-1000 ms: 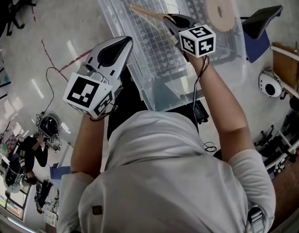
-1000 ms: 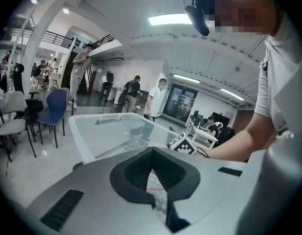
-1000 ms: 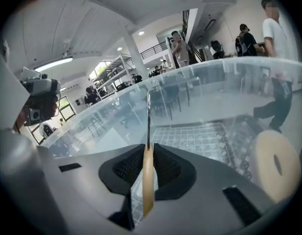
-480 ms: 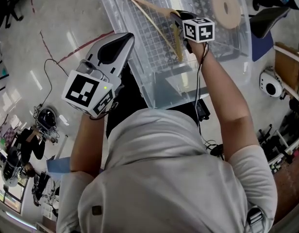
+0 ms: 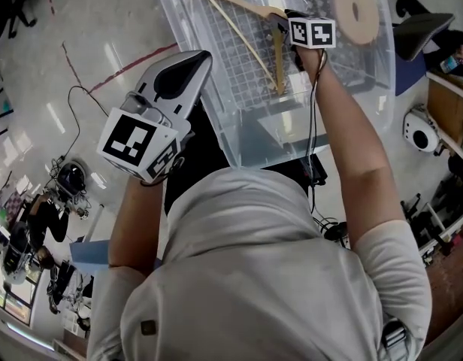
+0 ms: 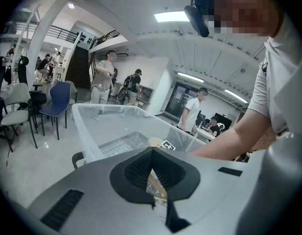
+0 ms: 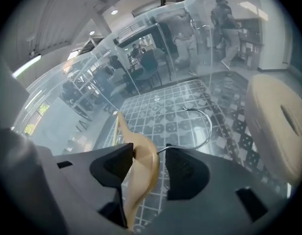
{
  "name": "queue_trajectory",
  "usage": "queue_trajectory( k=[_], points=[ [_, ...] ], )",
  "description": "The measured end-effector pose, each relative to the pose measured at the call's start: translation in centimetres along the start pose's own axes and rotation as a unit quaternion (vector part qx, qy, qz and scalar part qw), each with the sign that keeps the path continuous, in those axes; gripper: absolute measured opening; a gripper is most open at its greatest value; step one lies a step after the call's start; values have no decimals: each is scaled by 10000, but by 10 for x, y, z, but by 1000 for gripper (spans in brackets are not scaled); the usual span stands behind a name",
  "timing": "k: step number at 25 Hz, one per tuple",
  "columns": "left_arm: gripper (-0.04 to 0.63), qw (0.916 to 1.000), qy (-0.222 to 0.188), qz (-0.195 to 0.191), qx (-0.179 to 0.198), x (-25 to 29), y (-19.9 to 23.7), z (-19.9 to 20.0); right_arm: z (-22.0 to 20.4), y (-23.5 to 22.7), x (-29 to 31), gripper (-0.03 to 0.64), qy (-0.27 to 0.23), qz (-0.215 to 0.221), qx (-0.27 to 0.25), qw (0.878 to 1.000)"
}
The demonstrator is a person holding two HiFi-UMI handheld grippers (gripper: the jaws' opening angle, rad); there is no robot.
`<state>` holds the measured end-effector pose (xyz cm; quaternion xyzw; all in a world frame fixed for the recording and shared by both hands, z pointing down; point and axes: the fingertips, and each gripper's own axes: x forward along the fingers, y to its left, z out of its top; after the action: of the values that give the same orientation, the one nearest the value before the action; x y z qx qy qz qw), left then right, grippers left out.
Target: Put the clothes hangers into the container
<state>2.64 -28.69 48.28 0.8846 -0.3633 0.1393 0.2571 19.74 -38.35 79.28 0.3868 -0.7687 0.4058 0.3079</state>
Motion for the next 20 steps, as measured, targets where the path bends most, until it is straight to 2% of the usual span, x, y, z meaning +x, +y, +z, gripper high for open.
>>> queue_trajectory(
  k=[8, 12, 20],
  points=[
    [17, 10000, 51, -53, -59, 2, -1, -10, -11, -29, 10, 259, 189, -506, 363, 9979],
    [17, 9999, 48, -40, -82, 0, -2, -10, -16, -38, 11, 268, 376, -853, 214, 9954],
    [17, 10000, 44, -46, -71, -1, 1, -9, -18, -39, 10, 268, 389, -878, 101, 9953]
  ],
)
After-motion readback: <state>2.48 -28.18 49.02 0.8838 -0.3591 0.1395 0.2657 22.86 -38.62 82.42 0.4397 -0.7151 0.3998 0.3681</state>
